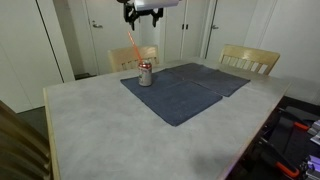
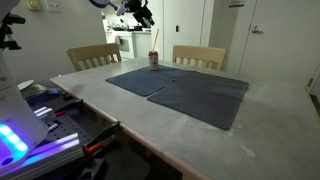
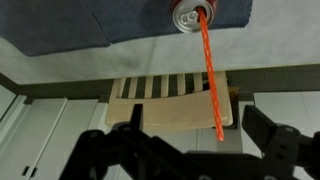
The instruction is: Put the straw inside the can
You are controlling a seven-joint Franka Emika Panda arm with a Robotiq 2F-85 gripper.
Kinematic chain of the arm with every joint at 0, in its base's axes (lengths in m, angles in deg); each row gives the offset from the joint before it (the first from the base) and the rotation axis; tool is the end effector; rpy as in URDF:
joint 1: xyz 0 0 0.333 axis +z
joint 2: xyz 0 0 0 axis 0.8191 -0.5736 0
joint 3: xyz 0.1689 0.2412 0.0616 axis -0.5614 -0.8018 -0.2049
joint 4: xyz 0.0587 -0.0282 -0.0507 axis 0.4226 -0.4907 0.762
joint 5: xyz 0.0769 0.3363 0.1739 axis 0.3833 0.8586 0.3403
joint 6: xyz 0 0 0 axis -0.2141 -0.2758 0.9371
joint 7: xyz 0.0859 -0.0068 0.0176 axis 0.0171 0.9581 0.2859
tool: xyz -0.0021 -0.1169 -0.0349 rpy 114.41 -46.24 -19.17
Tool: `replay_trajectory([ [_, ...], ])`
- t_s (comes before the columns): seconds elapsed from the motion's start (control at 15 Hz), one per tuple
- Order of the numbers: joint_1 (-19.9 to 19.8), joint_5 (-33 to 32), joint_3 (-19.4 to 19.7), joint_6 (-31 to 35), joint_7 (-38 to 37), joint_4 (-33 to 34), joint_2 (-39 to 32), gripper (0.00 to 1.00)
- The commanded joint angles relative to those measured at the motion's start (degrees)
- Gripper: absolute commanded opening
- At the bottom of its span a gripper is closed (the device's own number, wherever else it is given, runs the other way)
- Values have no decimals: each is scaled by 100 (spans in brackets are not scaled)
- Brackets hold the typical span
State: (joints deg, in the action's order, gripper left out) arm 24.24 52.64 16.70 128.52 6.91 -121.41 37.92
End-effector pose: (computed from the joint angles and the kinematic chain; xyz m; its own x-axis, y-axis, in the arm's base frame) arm 0.6203 0.2114 0.3613 0.7907 -0.1282 0.5986 -0.2852 -0.9424 0.1749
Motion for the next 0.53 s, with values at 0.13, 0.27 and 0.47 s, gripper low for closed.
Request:
replay_trajectory([
  [0.13,-397,-826,-673,-1565,-95,236,1226,100],
  [0.27,-681,-1098,-1036,-2053,-163,368,1508,100],
  [0.47,-1303,-1406,-1765,-2482,-256,525,1894,100],
])
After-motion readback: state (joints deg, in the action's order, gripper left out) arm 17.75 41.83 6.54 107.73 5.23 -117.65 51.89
